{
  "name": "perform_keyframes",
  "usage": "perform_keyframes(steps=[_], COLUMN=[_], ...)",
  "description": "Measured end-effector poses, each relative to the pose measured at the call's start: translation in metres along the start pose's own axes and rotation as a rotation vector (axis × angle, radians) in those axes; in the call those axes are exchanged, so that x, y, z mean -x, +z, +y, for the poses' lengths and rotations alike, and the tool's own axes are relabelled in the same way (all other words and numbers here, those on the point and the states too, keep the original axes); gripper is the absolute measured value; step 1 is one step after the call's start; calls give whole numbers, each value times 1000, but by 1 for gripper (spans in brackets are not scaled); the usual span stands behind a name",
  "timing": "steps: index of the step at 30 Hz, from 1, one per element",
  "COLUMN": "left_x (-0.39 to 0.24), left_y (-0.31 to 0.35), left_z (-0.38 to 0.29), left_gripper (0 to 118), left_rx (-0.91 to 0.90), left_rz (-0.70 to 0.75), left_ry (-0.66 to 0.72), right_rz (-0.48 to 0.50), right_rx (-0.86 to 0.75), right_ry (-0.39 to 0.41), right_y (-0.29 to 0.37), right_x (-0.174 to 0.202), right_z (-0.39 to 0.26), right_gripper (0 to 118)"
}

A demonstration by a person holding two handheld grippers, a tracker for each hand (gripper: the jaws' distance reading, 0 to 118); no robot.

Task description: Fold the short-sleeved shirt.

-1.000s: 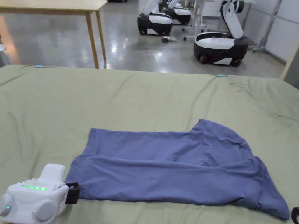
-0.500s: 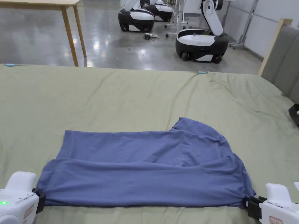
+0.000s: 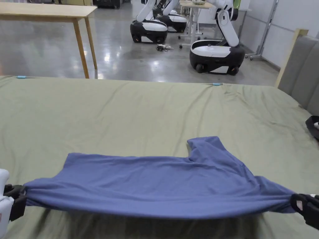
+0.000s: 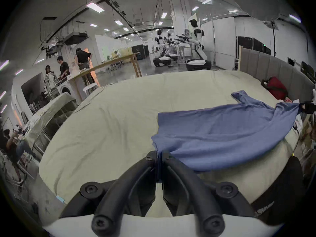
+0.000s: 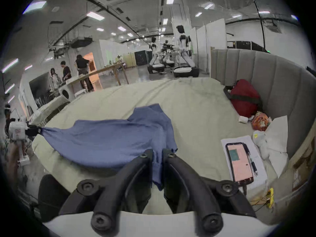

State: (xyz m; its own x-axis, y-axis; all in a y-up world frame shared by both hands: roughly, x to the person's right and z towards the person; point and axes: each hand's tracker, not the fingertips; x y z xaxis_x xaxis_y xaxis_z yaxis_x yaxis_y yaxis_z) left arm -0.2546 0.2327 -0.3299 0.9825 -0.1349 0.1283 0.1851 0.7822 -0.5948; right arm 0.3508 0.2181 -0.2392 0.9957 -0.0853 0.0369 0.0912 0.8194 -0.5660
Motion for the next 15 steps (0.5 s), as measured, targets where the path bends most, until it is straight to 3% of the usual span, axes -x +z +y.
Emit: perform_keyframes(steps=[2, 6, 9, 10, 12, 13, 14, 15], left_x=[2, 2, 2, 3, 4, 2, 0, -5], left_y=[-6, -26, -32, -30, -19, -11, -1, 11], left_z=[-20, -64, -78, -79, -74, -70, -65, -56], left_gripper=[3, 3, 8, 19, 86, 104, 107, 107], left_rx=[54, 130, 135, 124, 101, 76, 29, -38], left_rz=[-16, -29, -21, -6, 37, 37, 48, 52], left_ry=[12, 67, 96, 100, 109, 97, 80, 65], right_rz=[-17, 7, -44, -51, -95, -108, -113, -112], right_rx=[47, 134, 153, 145, 116, 97, 49, -13], right_ry=[10, -55, -43, -42, -16, 9, 34, 49], right_y=[-4, -21, -25, -23, -14, -8, 0, 9], right_x=[1, 5, 11, 11, 11, 15, 22, 30], right_z=[-22, -64, -73, -72, -63, -57, -49, -41], right_gripper=[13, 13, 13, 20, 75, 94, 102, 102])
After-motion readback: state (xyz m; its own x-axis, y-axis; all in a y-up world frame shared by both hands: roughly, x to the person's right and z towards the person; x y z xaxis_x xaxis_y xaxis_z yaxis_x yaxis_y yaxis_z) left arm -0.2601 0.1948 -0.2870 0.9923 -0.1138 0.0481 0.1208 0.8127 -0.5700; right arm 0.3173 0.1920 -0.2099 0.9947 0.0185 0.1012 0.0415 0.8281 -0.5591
